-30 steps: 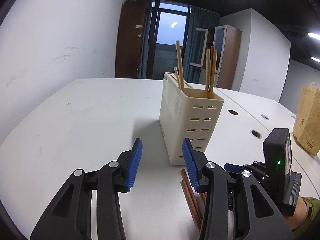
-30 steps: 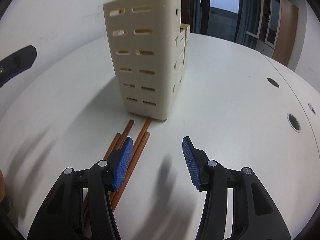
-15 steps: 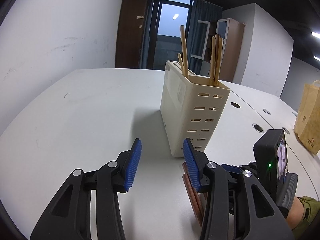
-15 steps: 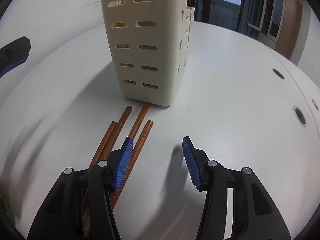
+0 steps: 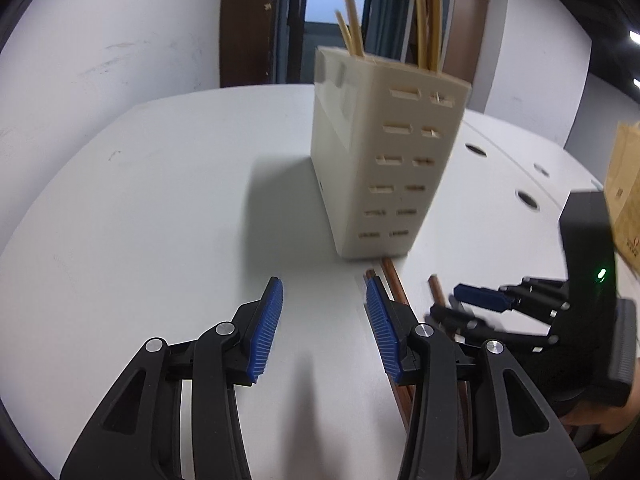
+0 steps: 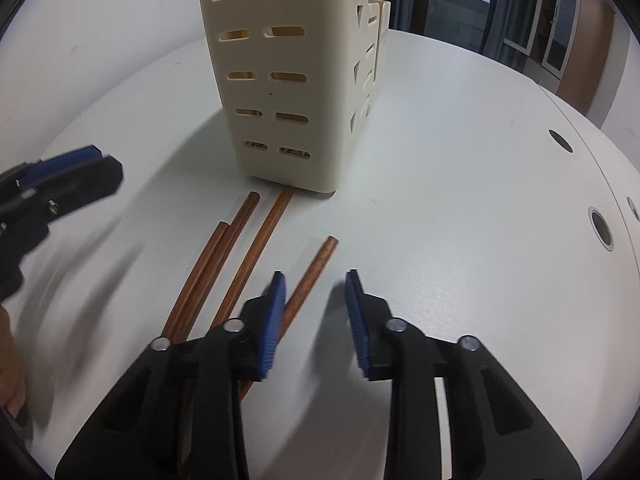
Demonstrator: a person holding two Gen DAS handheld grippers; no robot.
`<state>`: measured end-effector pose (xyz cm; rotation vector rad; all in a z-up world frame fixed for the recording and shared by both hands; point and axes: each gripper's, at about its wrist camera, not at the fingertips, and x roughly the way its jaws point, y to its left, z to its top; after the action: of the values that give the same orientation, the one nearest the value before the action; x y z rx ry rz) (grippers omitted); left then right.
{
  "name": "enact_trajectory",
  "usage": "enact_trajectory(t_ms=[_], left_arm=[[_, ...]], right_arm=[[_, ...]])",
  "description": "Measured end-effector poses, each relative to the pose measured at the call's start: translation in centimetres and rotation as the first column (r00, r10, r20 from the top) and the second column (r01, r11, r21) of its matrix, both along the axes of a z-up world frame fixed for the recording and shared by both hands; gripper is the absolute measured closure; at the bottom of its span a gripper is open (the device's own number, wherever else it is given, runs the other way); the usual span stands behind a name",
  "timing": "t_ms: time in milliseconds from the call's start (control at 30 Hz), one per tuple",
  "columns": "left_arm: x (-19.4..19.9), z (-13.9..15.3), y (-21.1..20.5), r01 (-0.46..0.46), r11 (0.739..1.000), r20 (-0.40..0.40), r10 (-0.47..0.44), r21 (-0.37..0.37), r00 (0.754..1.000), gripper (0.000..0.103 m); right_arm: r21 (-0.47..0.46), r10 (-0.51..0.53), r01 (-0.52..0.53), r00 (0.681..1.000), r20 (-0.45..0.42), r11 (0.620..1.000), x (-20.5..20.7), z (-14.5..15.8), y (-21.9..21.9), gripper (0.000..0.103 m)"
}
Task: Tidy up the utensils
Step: 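Close the right gripper on a brown chopstick while the left gripper grasps another brown chopstick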
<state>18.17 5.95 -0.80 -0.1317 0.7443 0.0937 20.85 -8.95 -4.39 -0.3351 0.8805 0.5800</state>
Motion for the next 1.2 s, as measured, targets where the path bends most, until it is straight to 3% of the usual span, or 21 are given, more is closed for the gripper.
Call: enact_trajectory(t_ms=[467, 1033, 1200], left_arm=[[2.0, -3.4, -2.0, 0.063, 0.998, -0.130, -0.065, -0.016, 0.989, 0.059], [2.8, -4.9, -2.3, 0.058, 0.998, -0.188, -0.053, 0.025, 0.981, 0.058], [3.2, -4.8, -2.3, 0.063, 0.997, -0.208, -0.051, 0.049, 0.977, 0.085]], right_arm=[[0.031, -0.011, 0.012, 1.000, -0.026, 0.999, 0.1, 0.2, -0.1, 0.095], [0.028, -0.009, 0.010, 1.000, -0.029, 1.000, 1.4, 0.2, -0.8, 0.095], [0.025, -0.008, 0.009, 1.000, -0.026, 1.000, 1.6, 0.3, -0.9, 0.095]])
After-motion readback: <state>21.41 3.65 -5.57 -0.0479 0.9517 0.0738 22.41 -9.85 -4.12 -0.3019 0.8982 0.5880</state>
